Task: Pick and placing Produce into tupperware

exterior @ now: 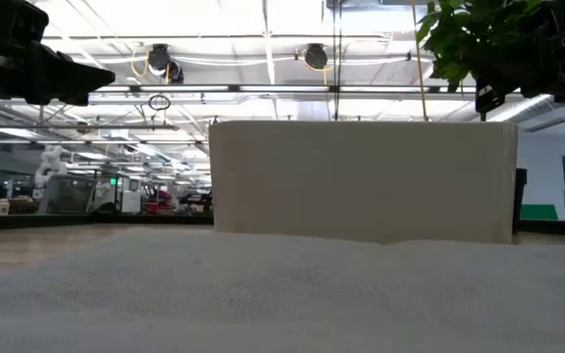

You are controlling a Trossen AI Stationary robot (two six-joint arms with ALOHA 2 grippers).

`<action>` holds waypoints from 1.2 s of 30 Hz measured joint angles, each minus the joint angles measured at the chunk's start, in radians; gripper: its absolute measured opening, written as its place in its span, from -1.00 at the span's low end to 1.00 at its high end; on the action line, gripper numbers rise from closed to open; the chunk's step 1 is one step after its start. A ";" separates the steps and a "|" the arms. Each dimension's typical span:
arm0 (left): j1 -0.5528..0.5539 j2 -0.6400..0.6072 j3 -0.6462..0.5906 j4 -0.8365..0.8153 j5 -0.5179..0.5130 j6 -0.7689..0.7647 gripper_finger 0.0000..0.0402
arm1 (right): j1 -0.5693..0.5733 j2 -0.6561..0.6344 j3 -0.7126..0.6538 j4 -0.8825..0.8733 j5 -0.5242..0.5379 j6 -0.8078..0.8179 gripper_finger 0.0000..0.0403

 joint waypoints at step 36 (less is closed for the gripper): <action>0.001 0.005 0.001 0.296 -0.041 -0.123 -0.93 | 0.003 0.006 0.000 0.023 -0.027 -0.013 -1.00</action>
